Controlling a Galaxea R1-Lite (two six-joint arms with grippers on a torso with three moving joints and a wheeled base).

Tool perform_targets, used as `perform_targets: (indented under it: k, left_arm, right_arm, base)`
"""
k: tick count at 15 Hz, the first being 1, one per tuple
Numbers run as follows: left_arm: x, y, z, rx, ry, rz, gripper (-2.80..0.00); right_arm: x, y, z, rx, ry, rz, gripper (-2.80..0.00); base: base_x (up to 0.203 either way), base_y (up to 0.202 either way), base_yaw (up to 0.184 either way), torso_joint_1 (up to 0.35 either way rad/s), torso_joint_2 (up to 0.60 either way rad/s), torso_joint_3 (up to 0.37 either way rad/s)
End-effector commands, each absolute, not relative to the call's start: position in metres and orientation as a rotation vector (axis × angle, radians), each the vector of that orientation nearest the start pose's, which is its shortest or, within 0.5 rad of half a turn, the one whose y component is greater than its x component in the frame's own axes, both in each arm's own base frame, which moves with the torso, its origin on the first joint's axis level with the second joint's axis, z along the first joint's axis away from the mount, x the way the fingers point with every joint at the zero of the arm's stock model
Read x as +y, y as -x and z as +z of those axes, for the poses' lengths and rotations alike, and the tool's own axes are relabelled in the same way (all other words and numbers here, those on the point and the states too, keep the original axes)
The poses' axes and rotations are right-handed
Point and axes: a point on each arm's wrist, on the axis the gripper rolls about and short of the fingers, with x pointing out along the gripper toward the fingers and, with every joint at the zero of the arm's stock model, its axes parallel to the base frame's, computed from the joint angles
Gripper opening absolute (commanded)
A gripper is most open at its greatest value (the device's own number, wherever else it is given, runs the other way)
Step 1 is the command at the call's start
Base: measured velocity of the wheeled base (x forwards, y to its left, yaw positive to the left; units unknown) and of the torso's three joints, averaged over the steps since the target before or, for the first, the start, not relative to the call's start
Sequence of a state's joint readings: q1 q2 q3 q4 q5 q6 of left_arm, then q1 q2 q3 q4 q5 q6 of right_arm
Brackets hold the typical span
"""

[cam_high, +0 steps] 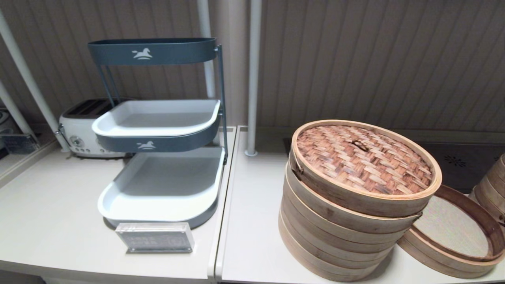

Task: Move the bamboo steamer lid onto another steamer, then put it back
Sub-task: Pick up the steamer

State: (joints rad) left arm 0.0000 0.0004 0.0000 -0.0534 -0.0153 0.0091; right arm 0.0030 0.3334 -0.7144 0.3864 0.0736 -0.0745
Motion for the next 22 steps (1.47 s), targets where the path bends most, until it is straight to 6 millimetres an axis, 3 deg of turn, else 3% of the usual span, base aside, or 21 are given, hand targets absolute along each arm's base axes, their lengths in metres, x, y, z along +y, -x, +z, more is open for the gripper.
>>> perform_targets:
  k: [1,4,6,10,12,16,19,22]
  left_arm:
    - [0.000,0.021,0.073,-0.026,-0.009,-0.015,-2.80]
    - [0.000,0.021,0.073,-0.027,-0.009,-0.015,-2.80]
    - [0.000,0.021,0.073,-0.027,-0.009,-0.015,-2.80]
    - [0.000,0.021,0.073,-0.026,-0.009,-0.015,-2.80]
    - [0.000,0.021,0.073,-0.027,-0.009,-0.015,-2.80]
    - [0.000,0.021,0.073,-0.026,-0.009,-0.015,-2.80]
    - [0.000,0.021,0.073,-0.026,-0.009,-0.015,-2.80]
    - [0.000,0.021,0.073,-0.026,-0.009,-0.015,-2.80]
  right_arm:
    - [0.002,0.010,0.278,0.079,0.072,0.083,-2.80]
    - [0.003,-0.032,0.340,0.136,0.074,0.123,-2.80]
    - [0.008,-0.070,0.358,0.223,0.076,0.173,-2.80]
    - [0.020,-0.145,0.368,0.377,0.071,0.268,-2.80]
    - [0.024,-0.172,0.375,0.455,0.087,0.319,-2.80]
    - [0.031,-0.226,0.366,0.613,0.146,0.393,-2.80]
    - [0.035,-0.253,0.349,0.685,0.145,0.408,-2.80]
    - [0.040,-0.265,0.340,0.715,0.149,0.425,-2.80]
  base:
    - [0.000,0.000,0.000,0.000,0.00,0.000]
    - [0.000,0.000,0.000,0.000,0.00,0.000]
    - [0.000,0.000,0.000,0.000,0.00,0.000]
    - [0.000,0.000,0.000,0.000,0.00,0.000]
    - [0.000,0.000,0.000,0.000,0.00,0.000]
    - [0.000,0.000,0.000,0.000,0.00,0.000]
    - [0.000,0.000,0.000,0.000,0.00,0.000]
    - [0.000,0.000,0.000,0.000,0.00,0.000]
